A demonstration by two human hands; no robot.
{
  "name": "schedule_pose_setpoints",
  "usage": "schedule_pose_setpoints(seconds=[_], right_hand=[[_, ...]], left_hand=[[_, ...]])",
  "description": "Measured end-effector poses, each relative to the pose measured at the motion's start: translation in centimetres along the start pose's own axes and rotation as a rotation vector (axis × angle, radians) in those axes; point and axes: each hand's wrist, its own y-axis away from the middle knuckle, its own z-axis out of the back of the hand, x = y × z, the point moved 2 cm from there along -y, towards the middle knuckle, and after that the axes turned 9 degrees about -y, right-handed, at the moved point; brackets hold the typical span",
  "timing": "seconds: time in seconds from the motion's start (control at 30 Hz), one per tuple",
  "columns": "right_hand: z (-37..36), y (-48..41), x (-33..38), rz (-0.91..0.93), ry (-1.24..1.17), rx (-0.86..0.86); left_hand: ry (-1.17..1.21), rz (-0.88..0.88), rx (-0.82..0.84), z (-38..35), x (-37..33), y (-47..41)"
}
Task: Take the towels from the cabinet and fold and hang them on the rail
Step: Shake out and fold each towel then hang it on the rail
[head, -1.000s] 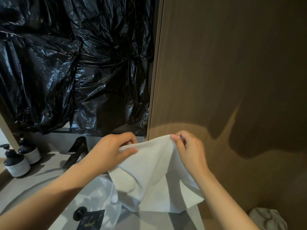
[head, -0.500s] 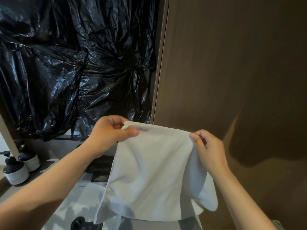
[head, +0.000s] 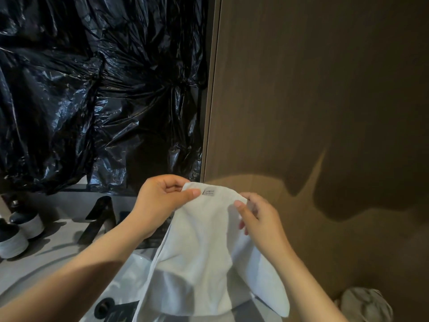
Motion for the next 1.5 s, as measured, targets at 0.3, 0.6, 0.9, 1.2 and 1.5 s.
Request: schedule_pose_setpoints(seconds=[0.3, 0.6, 0.9, 1.2, 1.5], right_hand=[[-2.0, -0.2, 2.8, 0.093, -0.105, 0.052], [-1.6, -0.3, 3.4, 0.129, -0.139, 0.03], [-0.6, -0.2, 5.8, 0.132, -0.18, 0.163], [1.0, 0.1, 6.7, 0.226, -0.072, 0.095], [3.1, -1.0, 6.9, 0.255, -0.117, -0.127]], left_hand=[[-0.056, -0.057, -0.034, 0.1, -0.3, 0.6], [-0.056, 0.038, 0.074, 0.3, 1.4, 1.8], [-0.074, 0.001, -0.114, -1.3, 2.1, 2.9], [-0.133, -0.131, -0.121, -3.2, 0.9, 3.3], [-0.448, -0.167, 0.099, -3.3, 3.1, 3.8]])
